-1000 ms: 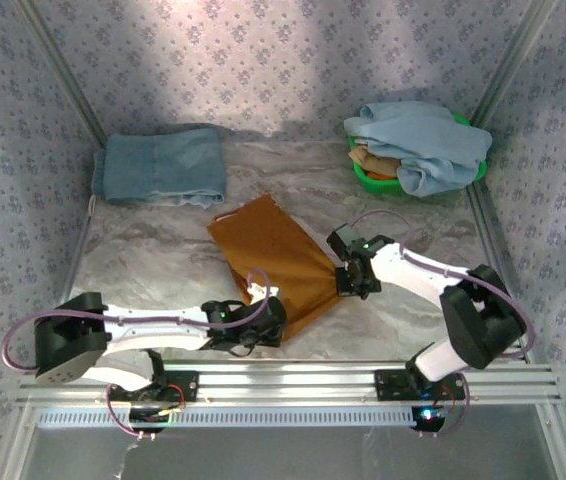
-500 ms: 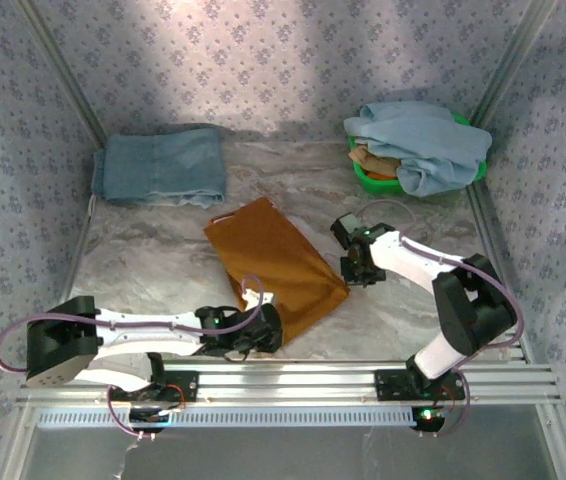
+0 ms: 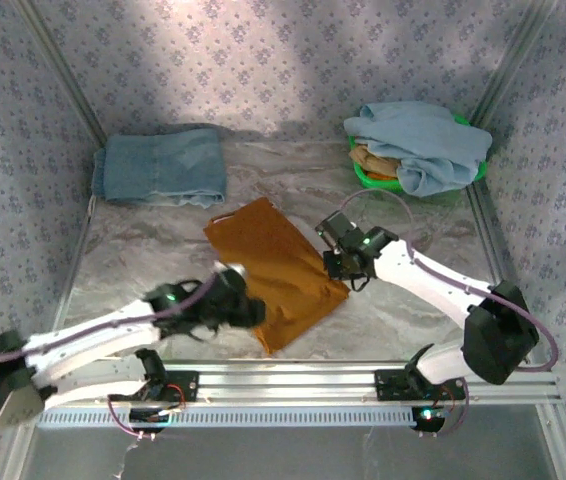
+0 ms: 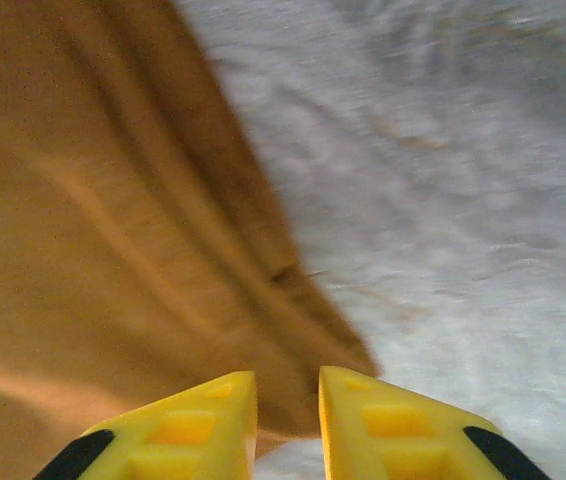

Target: Fold and stack the trousers

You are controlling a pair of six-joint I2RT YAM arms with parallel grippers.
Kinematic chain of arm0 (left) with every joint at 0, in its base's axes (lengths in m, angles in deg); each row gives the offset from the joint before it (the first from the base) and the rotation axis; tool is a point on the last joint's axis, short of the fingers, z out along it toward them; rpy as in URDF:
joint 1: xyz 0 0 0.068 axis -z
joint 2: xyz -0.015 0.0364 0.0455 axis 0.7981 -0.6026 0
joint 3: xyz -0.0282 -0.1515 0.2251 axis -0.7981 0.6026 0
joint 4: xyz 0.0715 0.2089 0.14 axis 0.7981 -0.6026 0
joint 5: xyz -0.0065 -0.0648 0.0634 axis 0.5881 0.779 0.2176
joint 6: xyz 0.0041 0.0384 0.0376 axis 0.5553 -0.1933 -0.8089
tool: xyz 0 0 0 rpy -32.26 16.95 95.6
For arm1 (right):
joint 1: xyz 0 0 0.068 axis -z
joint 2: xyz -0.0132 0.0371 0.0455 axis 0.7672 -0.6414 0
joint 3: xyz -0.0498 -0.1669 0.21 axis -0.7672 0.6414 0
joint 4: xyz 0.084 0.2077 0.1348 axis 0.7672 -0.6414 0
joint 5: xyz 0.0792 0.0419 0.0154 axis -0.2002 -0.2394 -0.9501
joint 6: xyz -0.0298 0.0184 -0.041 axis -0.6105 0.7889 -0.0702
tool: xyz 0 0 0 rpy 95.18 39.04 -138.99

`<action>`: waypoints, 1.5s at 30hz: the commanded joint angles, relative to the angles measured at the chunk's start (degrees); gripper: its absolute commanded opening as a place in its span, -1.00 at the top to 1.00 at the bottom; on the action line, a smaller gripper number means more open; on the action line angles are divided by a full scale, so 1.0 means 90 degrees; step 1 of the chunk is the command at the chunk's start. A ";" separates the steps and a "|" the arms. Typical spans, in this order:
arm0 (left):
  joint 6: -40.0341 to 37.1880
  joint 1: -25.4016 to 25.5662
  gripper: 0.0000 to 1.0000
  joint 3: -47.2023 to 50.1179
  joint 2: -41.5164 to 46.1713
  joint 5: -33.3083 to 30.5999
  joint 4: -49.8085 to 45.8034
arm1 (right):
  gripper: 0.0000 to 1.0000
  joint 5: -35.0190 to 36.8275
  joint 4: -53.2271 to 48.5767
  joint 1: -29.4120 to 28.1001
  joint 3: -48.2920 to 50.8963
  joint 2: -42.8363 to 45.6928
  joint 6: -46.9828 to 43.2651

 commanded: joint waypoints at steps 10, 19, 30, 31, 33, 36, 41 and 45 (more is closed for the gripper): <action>-0.2215 -0.3221 -0.28 -0.3202 -0.3446 0.1292 0.1169 | 0.55 -0.0547 0.1118 -0.0596 -0.0119 -0.1591 0.0838; -0.2422 -0.3934 0.07 -0.3390 -0.6064 0.1822 0.1992 | 0.48 -0.0700 0.1027 0.0005 0.0156 -0.2151 0.0412; -0.1264 -0.3604 0.08 0.0584 -0.2721 0.1041 0.2193 | 0.43 -0.0380 0.0173 0.1232 -0.2238 -0.3639 -0.0589; -0.1034 -0.3387 0.07 0.0882 -0.2287 0.0958 0.2050 | 0.42 -0.0412 0.0142 0.1293 -0.2570 -0.3795 -0.0701; -0.0624 -0.2962 0.05 0.1264 -0.1462 0.0745 0.1651 | 0.41 -0.0489 0.0082 0.1349 -0.3069 -0.3934 -0.0893; -0.0348 -0.2757 -0.13 0.1408 -0.0262 0.0478 0.0896 | 0.34 -0.0676 -0.0070 0.1290 -0.3456 -0.3741 -0.1074; -0.0685 -0.3006 -0.47 0.0661 0.0465 0.0311 0.0408 | 0.25 -0.0544 -0.0227 0.0915 -0.2866 -0.2612 -0.0998; -0.1068 -0.2985 -0.42 -0.0318 -0.0623 0.0562 0.0834 | 0.26 -0.0604 -0.0155 0.0556 -0.1790 -0.1633 -0.0440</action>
